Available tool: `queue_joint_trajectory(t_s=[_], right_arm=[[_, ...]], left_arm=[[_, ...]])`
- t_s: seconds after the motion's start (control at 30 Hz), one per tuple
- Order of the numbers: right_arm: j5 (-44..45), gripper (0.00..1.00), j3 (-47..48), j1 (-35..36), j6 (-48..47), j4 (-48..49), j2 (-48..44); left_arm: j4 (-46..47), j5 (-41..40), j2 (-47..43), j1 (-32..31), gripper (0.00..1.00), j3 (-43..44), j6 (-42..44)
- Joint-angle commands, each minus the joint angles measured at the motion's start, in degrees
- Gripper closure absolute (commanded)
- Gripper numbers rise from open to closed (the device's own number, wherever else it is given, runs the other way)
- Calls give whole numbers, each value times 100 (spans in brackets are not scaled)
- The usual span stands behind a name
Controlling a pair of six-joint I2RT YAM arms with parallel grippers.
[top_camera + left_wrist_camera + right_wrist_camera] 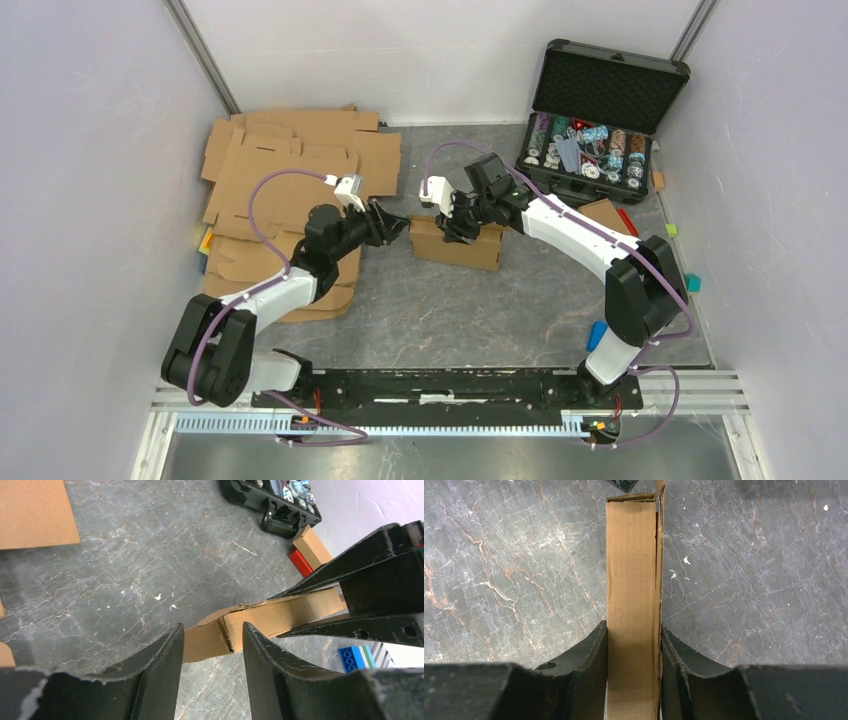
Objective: Fold the paper box
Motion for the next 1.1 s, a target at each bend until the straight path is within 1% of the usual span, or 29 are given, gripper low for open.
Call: queue_joint_trajectory(t_s=[0.0,0.07,0.17,0.2,0.27,0.33,0.37,0.4,0.43,0.47,0.5,0.7,0.97,1.07], right_arm=[[-143,60,0,5,33,92,-122],[-158,60,13,7,24,77,-112],[-226,60,41,10,17,49,-110],[-263,60,43,13,15,48,-124],[-305,60,60,6,0,22,-139],[-308,60,61,3,-16,13,-160],[-315,60,65,6,-23,4,-168],[-308,60,61,10,-13,4,-172],[-287,60,61,8,-3,19,-178],[-272,61,65,11,30,24,-169],[-252,61,65,13,68,37,-157],[123,61,244,58,174,-146,62],[274,62,214,179,340,12,85],[300,64,159,178,471,155,79]], left_arm=[[-304,-228,-23,-57,47,287,329],[-353,-213,25,-77,50,341,395],[-386,-101,130,-91,50,439,428],[-391,-69,157,-91,49,468,429],[-388,-13,209,-99,43,503,429],[-355,45,248,-99,43,524,430],[-335,91,266,-108,50,533,423],[-338,140,276,-109,59,546,430],[-338,159,269,-115,65,549,429],[-335,153,242,-125,70,547,438],[-371,111,192,-137,72,545,446],[-612,-262,-162,-269,72,510,655],[-649,-213,-356,-512,71,539,819],[-872,-292,-333,-615,71,666,902]])
